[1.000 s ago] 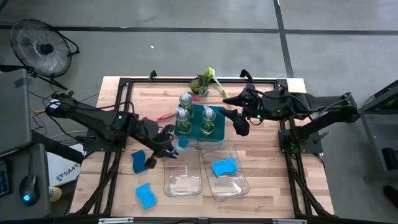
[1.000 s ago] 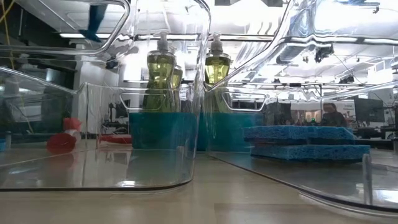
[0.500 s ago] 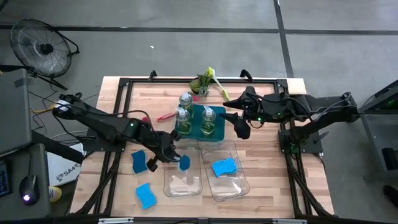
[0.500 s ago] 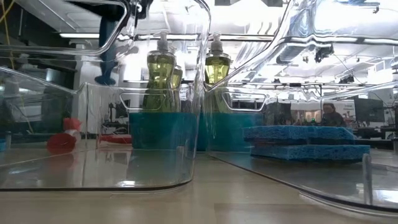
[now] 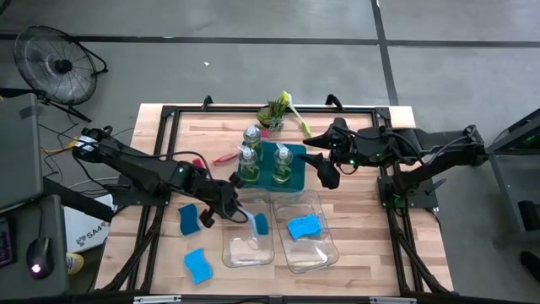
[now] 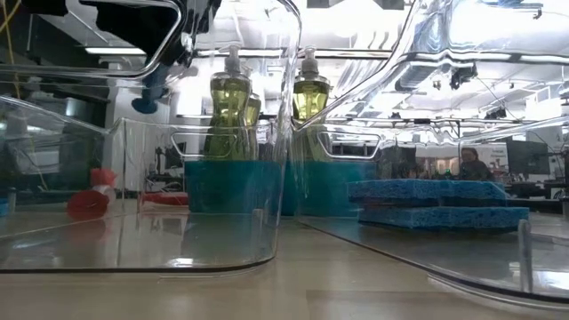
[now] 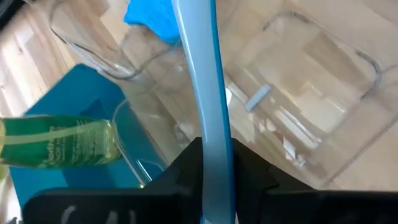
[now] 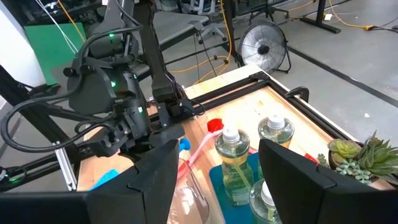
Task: Pick & Place Kitchen Sink Supplies
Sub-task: Put the blue dish brush into the left transparent bin
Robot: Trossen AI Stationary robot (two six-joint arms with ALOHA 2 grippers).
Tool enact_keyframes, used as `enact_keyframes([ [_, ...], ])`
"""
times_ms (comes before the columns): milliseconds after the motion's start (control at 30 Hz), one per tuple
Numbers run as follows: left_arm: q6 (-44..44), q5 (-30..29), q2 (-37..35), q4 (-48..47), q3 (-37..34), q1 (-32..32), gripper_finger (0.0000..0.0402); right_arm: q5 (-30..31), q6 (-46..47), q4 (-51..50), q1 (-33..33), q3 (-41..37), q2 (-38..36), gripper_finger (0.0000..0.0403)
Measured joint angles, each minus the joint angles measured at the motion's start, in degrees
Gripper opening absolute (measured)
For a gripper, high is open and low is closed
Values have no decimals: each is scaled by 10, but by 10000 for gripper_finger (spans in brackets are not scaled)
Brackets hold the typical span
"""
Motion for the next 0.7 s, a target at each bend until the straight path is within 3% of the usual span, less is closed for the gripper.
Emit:
enact_keyframes([
  [167,0,-4,0,-25,0,0,81,0,0,-1,0,0,0,217],
  [433,29,5,31,-21,0,0,64,0,14,4,0,-21,0,216],
  [700,29,34,57,-19,0,0,74,-2,34,36,0,-61,0,216],
])
